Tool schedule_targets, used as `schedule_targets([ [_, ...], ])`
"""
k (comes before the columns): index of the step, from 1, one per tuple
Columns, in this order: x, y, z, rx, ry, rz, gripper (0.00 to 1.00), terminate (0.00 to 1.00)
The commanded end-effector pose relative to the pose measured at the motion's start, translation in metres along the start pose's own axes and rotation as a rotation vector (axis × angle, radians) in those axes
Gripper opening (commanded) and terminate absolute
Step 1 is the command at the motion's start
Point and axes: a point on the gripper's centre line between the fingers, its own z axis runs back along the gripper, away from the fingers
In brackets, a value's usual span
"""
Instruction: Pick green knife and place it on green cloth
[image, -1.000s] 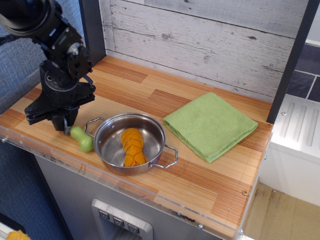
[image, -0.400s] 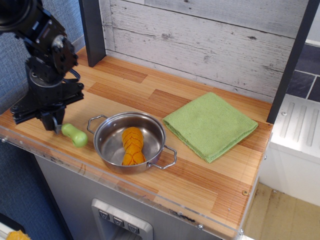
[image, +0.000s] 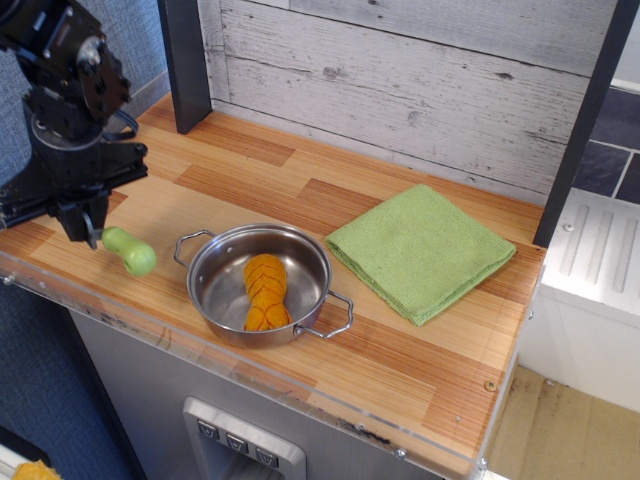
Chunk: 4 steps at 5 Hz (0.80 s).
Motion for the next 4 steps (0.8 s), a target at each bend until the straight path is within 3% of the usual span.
schedule_targets([
  [1, 0.004, -0.043, 0.076, -0.140, -0.115, 0.020, 0.00, 0.00],
  [3, -0.035, -0.101, 0.114, -0.213, -0.140, -0.016, 0.00, 0.00],
  [4, -0.057, -0.127, 0.115, -0.222, -0.131, -0.042, 0.00, 0.00],
])
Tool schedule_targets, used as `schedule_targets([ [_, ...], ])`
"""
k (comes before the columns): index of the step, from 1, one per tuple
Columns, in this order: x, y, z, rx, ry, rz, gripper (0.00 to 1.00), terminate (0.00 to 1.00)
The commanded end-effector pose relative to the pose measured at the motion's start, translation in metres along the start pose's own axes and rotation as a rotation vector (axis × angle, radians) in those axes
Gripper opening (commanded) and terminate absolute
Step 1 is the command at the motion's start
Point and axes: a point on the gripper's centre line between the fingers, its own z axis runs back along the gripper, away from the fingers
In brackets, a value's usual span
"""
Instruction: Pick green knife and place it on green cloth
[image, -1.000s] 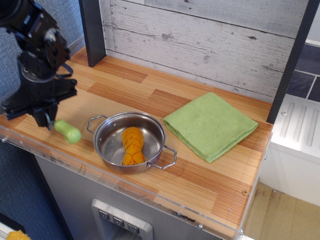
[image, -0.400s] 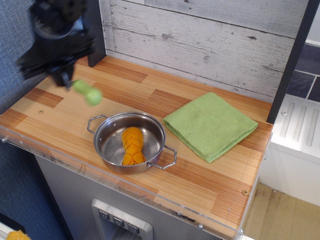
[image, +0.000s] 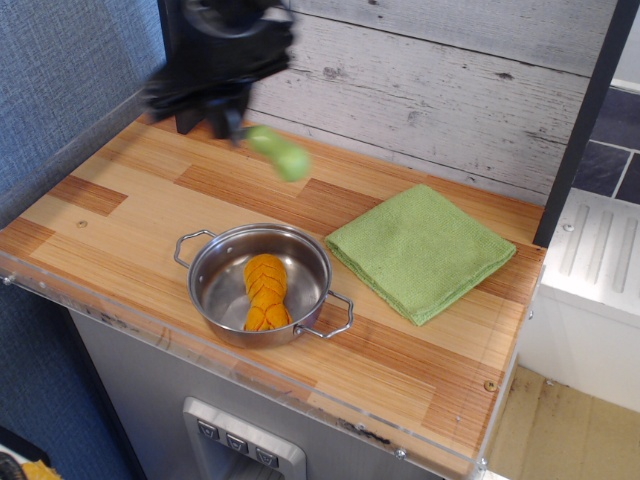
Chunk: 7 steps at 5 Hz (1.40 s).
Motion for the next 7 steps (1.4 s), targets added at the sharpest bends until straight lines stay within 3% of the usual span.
schedule_targets([
  [1, -0.041, -0.049, 0.006, -0.041, 0.003, -0.041, 0.00, 0.00],
  [2, -0.063, -0.071, -0.007, -0.043, 0.018, -0.095, 0.00, 0.00],
  [4, -0.097, -0.082, -0.034, -0.025, 0.046, -0.193, 0.00, 0.00],
  [6, -0.103, -0.079, -0.048, -0.004, 0.060, -0.201, 0.00, 0.00],
  [7, -0.100, -0.077, -0.048, -0.012, 0.091, -0.188, 1.00, 0.00],
])
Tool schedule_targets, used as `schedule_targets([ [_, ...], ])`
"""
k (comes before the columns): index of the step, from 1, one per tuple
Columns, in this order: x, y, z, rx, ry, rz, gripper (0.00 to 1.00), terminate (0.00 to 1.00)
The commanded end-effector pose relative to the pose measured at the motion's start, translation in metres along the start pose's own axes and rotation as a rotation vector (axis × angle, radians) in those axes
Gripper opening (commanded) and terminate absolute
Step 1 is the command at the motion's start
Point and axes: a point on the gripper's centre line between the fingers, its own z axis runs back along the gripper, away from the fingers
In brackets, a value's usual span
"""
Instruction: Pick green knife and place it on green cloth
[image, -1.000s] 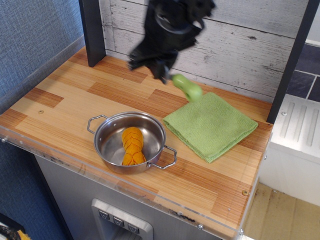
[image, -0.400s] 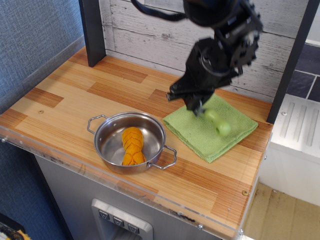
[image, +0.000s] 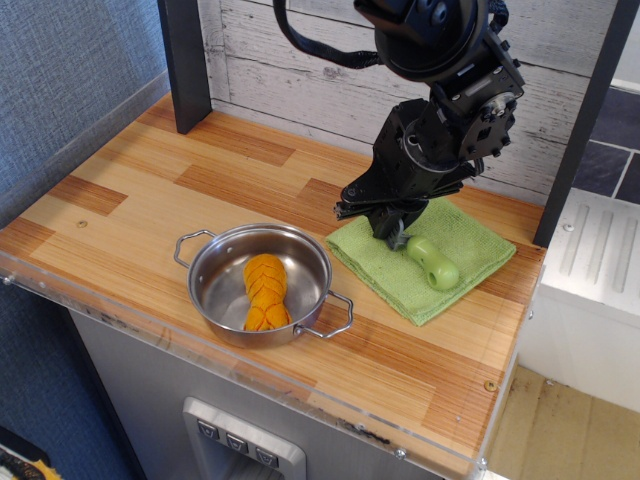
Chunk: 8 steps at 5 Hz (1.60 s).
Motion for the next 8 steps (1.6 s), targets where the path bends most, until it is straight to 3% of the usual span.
schedule_targets([
  [1, 0.003, 0.006, 0.019, -0.062, 0.016, 0.052, 1.00, 0.00],
  [4, 0.005, 0.005, 0.038, -0.057, -0.016, 0.054, 1.00, 0.00],
  [5, 0.007, 0.005, 0.045, -0.085, -0.027, 0.054, 1.00, 0.00],
  [8, 0.032, 0.015, 0.104, -0.189, -0.096, 0.075, 1.00, 0.00],
])
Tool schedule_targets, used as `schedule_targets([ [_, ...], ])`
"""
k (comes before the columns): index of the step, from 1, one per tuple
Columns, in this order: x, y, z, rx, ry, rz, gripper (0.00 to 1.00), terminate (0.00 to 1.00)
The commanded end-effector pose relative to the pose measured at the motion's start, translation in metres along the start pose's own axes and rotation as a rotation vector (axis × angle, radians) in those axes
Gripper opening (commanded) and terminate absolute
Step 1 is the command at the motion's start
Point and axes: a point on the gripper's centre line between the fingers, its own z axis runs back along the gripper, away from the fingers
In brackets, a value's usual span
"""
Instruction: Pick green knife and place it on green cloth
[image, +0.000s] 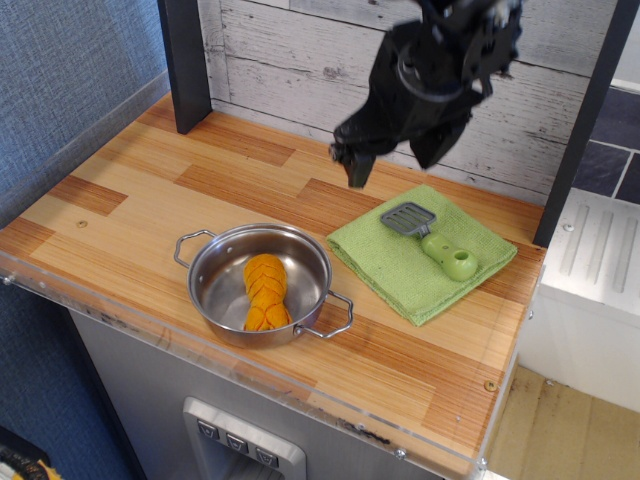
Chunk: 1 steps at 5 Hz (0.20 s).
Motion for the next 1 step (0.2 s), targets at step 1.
schedule_targets([
  [1, 0.0076, 0.0190, 0.0698, -0.108, -0.055, 0.044, 1.00, 1.00],
])
